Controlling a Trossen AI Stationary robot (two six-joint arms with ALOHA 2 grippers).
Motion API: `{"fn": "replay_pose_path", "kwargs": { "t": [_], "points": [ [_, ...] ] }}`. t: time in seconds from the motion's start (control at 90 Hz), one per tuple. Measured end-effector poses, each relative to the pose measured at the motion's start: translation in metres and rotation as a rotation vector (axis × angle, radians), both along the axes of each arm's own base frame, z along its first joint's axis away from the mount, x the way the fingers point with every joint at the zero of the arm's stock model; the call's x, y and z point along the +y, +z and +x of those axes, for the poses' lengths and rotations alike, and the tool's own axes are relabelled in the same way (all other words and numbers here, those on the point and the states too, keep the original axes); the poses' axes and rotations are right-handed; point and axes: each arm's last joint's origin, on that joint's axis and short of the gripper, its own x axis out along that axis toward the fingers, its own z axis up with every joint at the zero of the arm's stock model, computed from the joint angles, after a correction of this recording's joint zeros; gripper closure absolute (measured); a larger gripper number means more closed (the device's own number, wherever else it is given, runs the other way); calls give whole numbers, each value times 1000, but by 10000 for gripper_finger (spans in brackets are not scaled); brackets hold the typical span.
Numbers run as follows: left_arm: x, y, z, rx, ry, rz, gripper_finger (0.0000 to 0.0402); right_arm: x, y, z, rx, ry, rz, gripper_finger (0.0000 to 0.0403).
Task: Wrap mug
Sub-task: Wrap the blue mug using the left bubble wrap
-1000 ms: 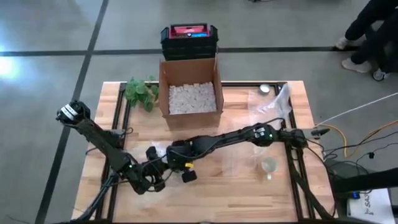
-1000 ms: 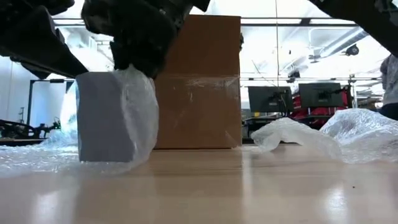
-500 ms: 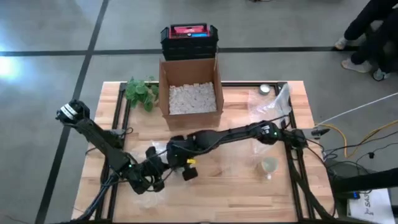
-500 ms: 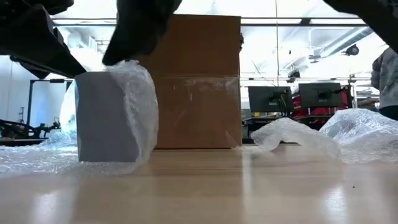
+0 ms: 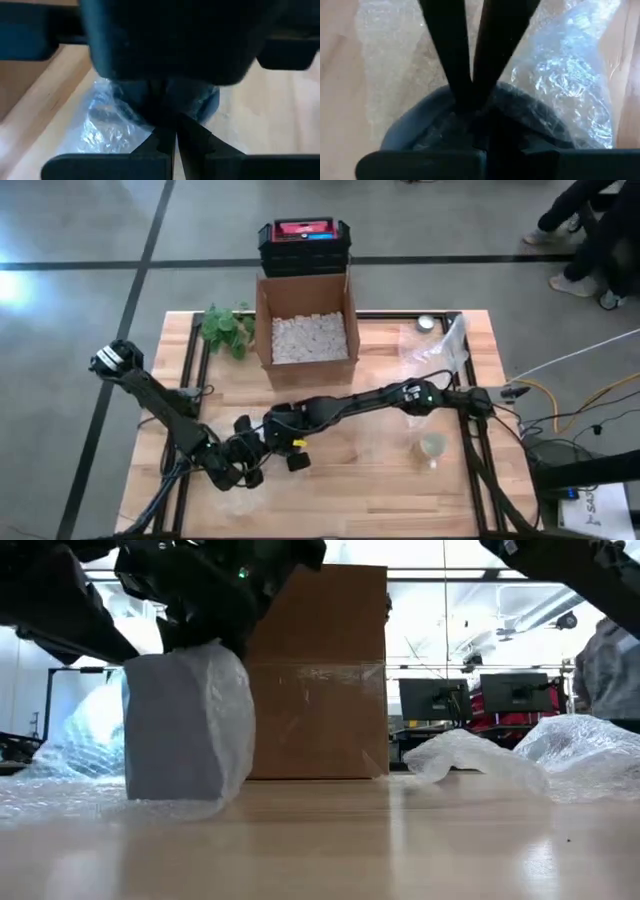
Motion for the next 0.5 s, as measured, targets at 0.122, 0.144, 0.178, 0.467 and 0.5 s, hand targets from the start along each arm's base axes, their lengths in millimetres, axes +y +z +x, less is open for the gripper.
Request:
{"fn": "replay_pose_path", "kwargs": {
  "t": [0.122, 0.144, 0.178, 0.467, 0.5],
  "points": [
    [2, 12, -4, -18, -30, -67, 402, -1, -2, 0, 9, -15, 5, 401],
    [3, 14, -5, -18, -38, -82, 402, -1, -2, 0, 9, -16, 5, 401],
    [3, 17, -7, -17, -52, -101, 402, -1, -2, 0, 9, -16, 5, 401],
    [4, 33, -29, 5, -79, -263, 402, -1, 16, -3, -12, -13, 8, 401],
    [4, 32, -32, 23, -80, -265, 402, -1, 16, -3, -12, -12, 8, 401]
  ]
}}
